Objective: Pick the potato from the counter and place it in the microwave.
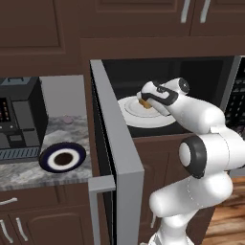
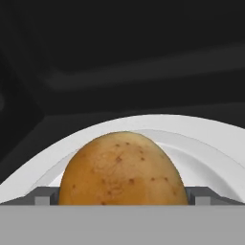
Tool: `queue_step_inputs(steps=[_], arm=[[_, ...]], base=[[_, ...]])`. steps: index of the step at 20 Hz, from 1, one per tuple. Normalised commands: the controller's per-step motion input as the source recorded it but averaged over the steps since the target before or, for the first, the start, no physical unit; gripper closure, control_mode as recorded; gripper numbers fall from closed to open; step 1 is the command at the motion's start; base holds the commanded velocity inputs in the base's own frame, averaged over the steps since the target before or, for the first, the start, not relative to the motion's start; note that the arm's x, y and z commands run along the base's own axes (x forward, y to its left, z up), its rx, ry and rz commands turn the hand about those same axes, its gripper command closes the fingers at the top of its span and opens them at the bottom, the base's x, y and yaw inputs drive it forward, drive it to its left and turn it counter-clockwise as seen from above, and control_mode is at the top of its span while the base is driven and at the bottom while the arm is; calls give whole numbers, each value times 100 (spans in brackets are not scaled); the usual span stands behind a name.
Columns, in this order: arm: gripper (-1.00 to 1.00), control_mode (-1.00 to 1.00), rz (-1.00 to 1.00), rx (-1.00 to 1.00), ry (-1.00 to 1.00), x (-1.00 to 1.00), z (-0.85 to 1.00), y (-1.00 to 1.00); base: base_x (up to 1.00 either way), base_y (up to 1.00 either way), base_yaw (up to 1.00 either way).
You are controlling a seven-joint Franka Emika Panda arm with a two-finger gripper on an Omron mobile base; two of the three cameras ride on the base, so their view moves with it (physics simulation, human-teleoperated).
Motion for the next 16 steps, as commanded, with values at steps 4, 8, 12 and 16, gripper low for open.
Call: queue_step_inputs(steps=[4, 8, 12, 16], arm=[[-100, -100, 0, 0, -1, 0, -21, 5], [-100, -100, 0, -2, -14, -3, -49, 0], [-100, -100, -2, -10, -17, -31, -77, 0], [-100, -100, -2, -16, -7, -39, -73, 0]], base=[[0, 0, 0], [0, 0, 0], [0, 0, 0], [0, 0, 0]])
